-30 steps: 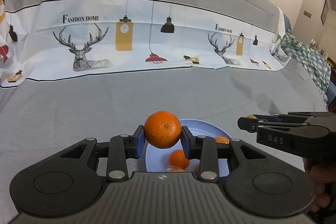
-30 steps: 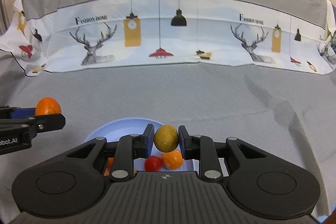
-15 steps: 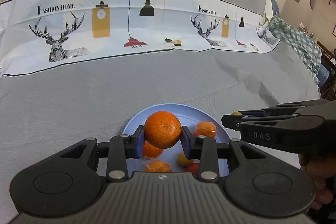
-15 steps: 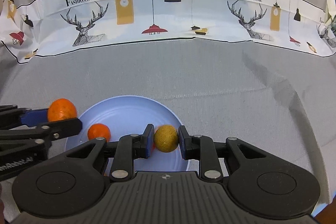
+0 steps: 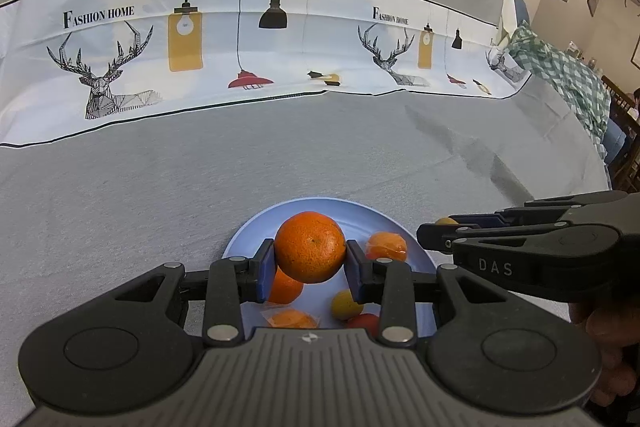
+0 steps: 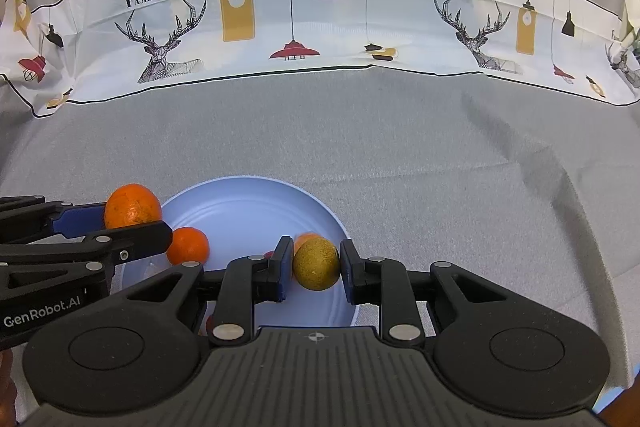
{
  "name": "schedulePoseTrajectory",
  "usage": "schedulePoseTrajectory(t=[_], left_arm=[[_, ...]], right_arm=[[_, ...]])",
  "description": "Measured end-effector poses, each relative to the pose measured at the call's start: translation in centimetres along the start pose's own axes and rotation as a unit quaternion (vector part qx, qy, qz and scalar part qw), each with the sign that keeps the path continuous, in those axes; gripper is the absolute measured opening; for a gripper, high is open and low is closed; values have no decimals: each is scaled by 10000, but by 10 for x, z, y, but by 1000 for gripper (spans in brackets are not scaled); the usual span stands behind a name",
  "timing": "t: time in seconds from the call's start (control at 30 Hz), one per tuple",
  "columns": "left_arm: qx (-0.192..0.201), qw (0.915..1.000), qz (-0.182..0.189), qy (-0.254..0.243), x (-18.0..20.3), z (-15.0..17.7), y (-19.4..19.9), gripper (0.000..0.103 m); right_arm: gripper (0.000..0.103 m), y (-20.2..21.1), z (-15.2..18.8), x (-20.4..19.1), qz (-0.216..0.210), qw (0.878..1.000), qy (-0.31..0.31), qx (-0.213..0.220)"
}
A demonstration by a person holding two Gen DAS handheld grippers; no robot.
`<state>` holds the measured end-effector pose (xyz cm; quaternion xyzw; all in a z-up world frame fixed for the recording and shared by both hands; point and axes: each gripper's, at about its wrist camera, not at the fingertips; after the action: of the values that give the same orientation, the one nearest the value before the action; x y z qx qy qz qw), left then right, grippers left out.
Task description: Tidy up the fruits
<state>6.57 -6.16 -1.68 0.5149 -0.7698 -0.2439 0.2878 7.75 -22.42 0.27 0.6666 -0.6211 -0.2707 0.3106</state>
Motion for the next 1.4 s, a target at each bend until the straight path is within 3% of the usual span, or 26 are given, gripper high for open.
schedulePoseTrajectory(t=[0.6, 0.7, 0.77, 0.97, 1.07, 1.27, 1.4], left_arm=[[-7, 10000, 13, 35, 0, -1, 1, 40], [-15, 10000, 35, 88, 0, -2, 1, 48], [42, 9999, 65, 91, 0, -2, 4, 51], [242, 9997, 12, 38, 1, 0, 21, 53], [385, 9992, -46, 38, -1, 2, 41, 62], [798, 9943, -575, -411, 13, 15, 104, 83], [808, 9916, -883, -486, 27, 25, 133, 87]], right_arm=[[26, -1, 1, -1, -33, 10000, 27, -23], [28, -2, 1, 0, 32, 10000, 15, -40], [40, -1, 1, 1, 27, 10000, -34, -11], [53, 10, 3, 3, 8, 9998, -102, 180], [66, 23, 4, 7, 4, 9989, -177, 427], [96, 70, 11, 29, -90, 9905, -609, 1233], [102, 96, 27, 36, 107, 9874, -966, 1253]])
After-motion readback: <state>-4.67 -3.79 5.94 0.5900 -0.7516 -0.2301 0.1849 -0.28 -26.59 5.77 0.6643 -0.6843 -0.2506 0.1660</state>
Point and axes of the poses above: each gripper's, at about its wrist camera, not at the fingertips, and y roughly against the way its jaws point, x to its right, z to its underside, and after that the axes turned 3 degrees about z, right-handed
